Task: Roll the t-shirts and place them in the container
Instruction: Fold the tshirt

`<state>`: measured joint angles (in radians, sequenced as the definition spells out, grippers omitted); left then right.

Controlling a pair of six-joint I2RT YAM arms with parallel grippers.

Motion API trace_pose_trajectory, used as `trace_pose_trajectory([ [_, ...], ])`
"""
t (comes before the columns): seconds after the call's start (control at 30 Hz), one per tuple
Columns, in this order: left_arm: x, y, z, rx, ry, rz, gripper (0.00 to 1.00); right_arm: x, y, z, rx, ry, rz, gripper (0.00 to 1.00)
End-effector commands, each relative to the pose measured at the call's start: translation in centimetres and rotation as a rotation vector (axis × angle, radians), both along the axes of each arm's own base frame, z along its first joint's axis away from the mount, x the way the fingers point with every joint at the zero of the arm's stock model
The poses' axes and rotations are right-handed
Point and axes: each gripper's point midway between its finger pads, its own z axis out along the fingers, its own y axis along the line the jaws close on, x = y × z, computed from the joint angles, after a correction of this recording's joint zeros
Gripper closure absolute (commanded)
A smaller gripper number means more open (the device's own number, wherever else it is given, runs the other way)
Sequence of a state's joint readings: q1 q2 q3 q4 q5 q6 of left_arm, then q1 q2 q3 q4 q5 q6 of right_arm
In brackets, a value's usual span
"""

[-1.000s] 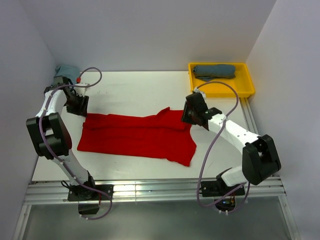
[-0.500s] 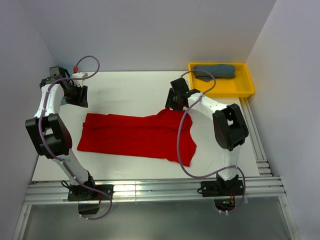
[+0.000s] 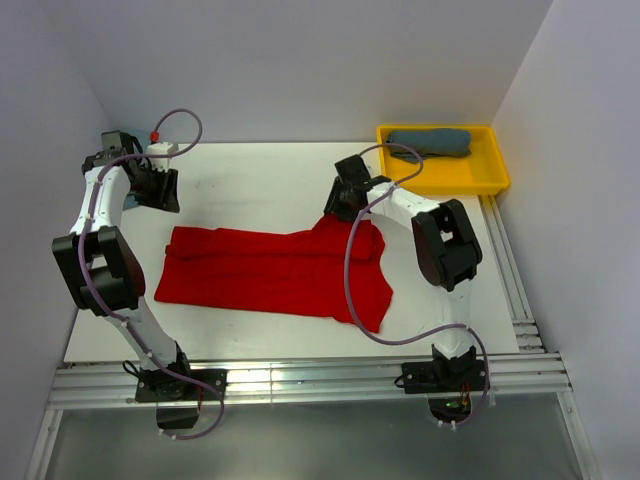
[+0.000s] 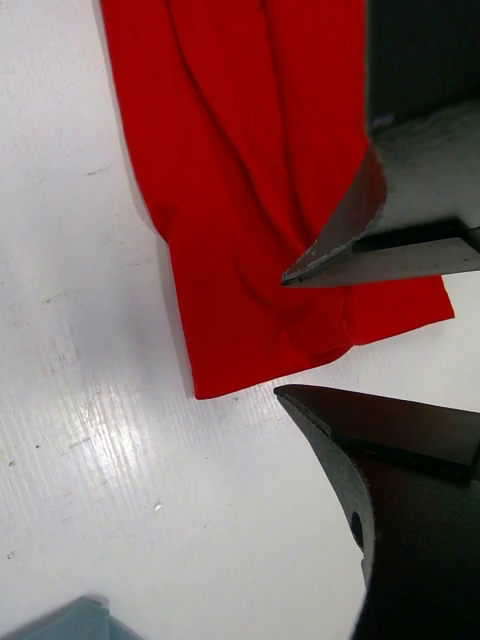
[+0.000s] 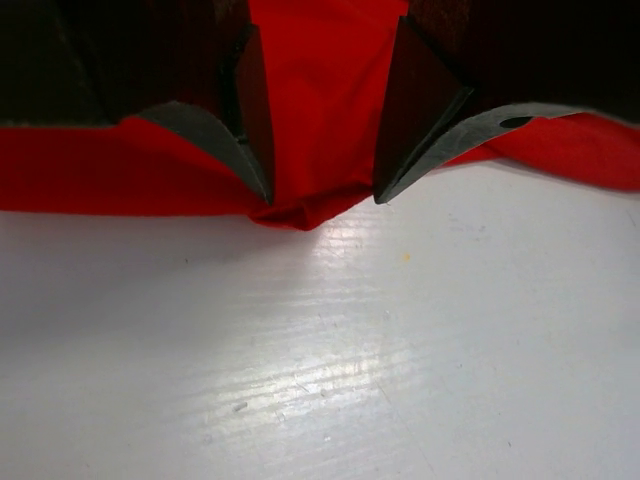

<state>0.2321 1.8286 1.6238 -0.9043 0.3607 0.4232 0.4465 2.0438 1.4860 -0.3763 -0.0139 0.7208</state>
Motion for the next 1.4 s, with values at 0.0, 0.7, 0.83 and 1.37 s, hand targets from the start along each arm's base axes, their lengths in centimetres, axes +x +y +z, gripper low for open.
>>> trace_pose_trajectory([
  [0.0, 0.5, -0.5, 1.3, -0.023, -0.032, -0.011, 0.51, 1.5, 0.5, 0.6, 0.037, -0.027, -0.032, 0.49],
  [0.7, 0.1, -1.0, 1.1, -0.036, -0.036, -0.042, 0.53, -1.2, 0.3, 5.9, 0.042, -0.134, -0.068, 1.00],
  [0.83, -0.1, -1.2, 0.8, -0.039, -0.032, -0.057, 0.53, -3.6, 1.2, 6.5, 0.020, -0.154, -0.066, 1.00],
  [1.37, -1.1, -1.8, -0.4, -0.055, -0.010, -0.125, 0.54, -14.2, 6.3, 5.7, -0.001, -0.141, -0.019, 1.00],
])
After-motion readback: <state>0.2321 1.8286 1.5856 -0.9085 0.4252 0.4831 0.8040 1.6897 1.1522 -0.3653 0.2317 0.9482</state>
